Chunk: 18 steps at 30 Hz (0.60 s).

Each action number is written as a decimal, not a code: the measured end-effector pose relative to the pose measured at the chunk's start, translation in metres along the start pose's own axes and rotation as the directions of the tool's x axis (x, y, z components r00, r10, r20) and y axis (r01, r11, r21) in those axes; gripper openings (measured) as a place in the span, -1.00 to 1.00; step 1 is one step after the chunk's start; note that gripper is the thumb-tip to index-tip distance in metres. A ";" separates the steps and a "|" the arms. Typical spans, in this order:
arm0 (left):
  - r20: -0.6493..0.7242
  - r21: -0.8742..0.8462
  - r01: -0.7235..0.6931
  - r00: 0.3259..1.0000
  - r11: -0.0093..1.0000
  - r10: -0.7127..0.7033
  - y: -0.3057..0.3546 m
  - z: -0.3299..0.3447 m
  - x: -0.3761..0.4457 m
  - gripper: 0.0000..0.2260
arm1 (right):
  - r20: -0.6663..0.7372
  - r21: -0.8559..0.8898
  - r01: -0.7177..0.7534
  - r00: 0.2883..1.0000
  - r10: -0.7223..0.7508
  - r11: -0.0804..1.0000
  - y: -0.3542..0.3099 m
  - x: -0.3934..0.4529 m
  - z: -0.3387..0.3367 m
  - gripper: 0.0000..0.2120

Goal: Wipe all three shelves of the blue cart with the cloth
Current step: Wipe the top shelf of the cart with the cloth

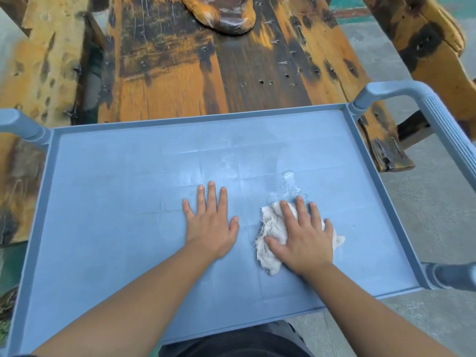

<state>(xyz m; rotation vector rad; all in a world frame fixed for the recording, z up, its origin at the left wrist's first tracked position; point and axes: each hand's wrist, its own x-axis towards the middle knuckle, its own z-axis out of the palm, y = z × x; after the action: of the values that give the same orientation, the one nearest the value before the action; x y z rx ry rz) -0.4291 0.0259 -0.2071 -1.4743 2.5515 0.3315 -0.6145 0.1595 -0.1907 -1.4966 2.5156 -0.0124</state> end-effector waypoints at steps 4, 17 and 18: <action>0.008 0.041 -0.100 0.995 0.994 0.100 0.001 -0.001 0.010 -0.32 | -0.009 -0.014 -0.033 0.999 0.033 0.999 0.000 0.029 -0.001 -0.15; -0.016 0.056 -0.153 0.988 0.987 0.154 0.026 -0.016 0.067 -0.34 | -0.048 -0.022 0.048 0.998 -0.049 0.999 0.004 0.099 -0.008 -0.17; -0.022 0.053 -0.140 0.990 0.989 0.141 0.027 -0.016 0.068 -0.36 | -0.049 -0.018 0.055 0.997 -0.055 0.998 0.004 0.106 -0.009 -0.17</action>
<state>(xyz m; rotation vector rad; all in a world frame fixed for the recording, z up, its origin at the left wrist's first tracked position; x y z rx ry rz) -0.4865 -0.0221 -0.2064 -1.2922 2.6698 0.2657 -0.6688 0.0680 -0.2013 -1.5906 2.5179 -0.0380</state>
